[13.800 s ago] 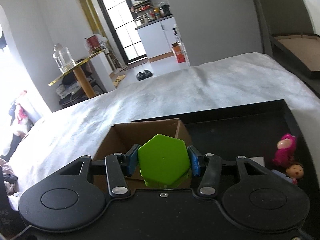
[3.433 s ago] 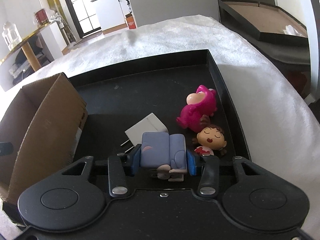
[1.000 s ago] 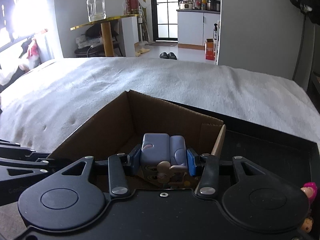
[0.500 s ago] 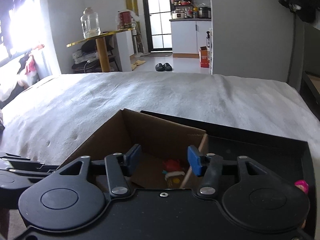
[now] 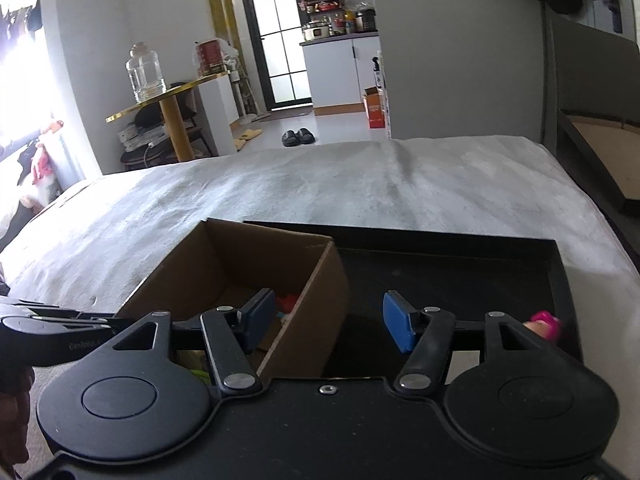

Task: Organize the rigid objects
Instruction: 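Move the right gripper over the tray onto the brown-haired doll figure and close, then carry the doll figure into the cardboard box and open the right gripper, then move the right gripper back to the white plug charger and close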

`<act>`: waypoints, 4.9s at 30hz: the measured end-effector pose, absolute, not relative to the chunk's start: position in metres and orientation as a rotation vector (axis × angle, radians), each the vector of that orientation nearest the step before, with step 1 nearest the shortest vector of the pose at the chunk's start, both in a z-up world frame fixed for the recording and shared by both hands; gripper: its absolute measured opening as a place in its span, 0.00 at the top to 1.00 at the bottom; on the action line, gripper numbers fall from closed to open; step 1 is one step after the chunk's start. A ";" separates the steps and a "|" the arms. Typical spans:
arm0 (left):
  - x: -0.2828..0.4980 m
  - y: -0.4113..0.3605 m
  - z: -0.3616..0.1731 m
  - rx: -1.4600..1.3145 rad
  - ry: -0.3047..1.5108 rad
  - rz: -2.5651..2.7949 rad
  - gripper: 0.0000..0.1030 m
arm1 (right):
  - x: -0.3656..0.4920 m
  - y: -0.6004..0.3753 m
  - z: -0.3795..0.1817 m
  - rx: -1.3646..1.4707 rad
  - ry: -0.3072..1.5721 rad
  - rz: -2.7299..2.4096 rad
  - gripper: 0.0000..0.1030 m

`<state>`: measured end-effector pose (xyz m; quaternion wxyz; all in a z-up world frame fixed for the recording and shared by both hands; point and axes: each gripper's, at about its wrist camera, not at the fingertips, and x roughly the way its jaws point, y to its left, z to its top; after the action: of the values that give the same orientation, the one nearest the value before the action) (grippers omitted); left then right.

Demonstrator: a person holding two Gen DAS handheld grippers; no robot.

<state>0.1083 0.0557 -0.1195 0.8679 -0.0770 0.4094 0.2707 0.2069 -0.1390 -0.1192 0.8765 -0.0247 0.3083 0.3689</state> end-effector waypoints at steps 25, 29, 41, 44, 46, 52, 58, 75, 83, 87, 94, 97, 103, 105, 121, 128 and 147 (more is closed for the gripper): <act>0.129 0.026 -0.120 -0.022 0.930 0.584 0.27 | 0.228 -0.207 -0.158 0.013 0.786 0.590 0.10; 0.134 0.021 -0.122 0.013 0.942 0.589 0.27 | 0.236 -0.216 -0.166 0.024 0.807 0.555 0.09; 0.145 0.013 -0.124 0.033 0.967 0.624 0.26 | 0.266 -0.227 -0.195 -0.028 0.848 0.491 0.24; 0.148 0.010 -0.125 0.043 0.967 0.627 0.26 | 0.274 -0.226 -0.200 -0.041 0.855 0.480 0.32; 0.150 0.007 -0.126 0.051 0.973 0.623 0.26 | 0.278 -0.226 -0.203 -0.049 0.859 0.469 0.35; 0.155 0.004 -0.126 0.061 0.979 0.630 0.24 | 0.284 -0.227 -0.213 -0.069 0.890 0.442 0.62; 0.154 0.002 -0.128 0.065 0.978 0.630 0.24 | 0.277 -0.229 -0.213 -0.075 0.879 0.445 0.64; 0.142 0.015 -0.123 0.008 0.947 0.626 0.24 | 0.267 -0.221 -0.196 -0.094 0.843 0.438 0.66; 0.132 0.027 -0.124 -0.028 0.931 0.629 0.24 | 0.254 -0.202 -0.181 -0.112 0.790 0.506 0.66; 0.127 0.030 -0.123 -0.047 0.901 0.615 0.24 | 0.248 -0.192 -0.175 -0.109 0.765 0.542 0.66; 0.119 0.037 -0.123 -0.072 0.877 0.597 0.35 | 0.239 -0.175 -0.162 -0.085 0.723 0.611 0.66; 0.116 0.040 -0.123 -0.083 0.873 0.588 0.46 | 0.235 -0.170 -0.155 -0.083 0.693 0.637 0.66; 0.110 0.048 -0.125 -0.122 0.871 0.573 0.70 | 0.230 -0.155 -0.143 -0.048 0.674 0.671 0.66; 0.107 0.050 -0.125 -0.133 0.862 0.569 0.80 | 0.228 -0.149 -0.140 -0.049 0.668 0.681 0.66; 0.093 0.070 -0.131 -0.198 0.841 0.497 0.89 | 0.214 -0.101 -0.117 -0.075 0.609 0.754 0.66; 0.090 0.075 -0.130 -0.235 0.830 0.481 0.90 | 0.198 -0.077 -0.120 -0.113 0.631 0.798 0.66; 0.092 0.081 -0.132 -0.299 0.813 0.517 0.89 | 0.178 -0.031 -0.137 -0.170 0.714 0.899 0.65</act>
<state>0.0916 0.0814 -0.1315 0.8756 -0.1431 0.3894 0.2476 0.1784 -0.0309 -0.1368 0.8364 -0.0805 0.3371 0.4246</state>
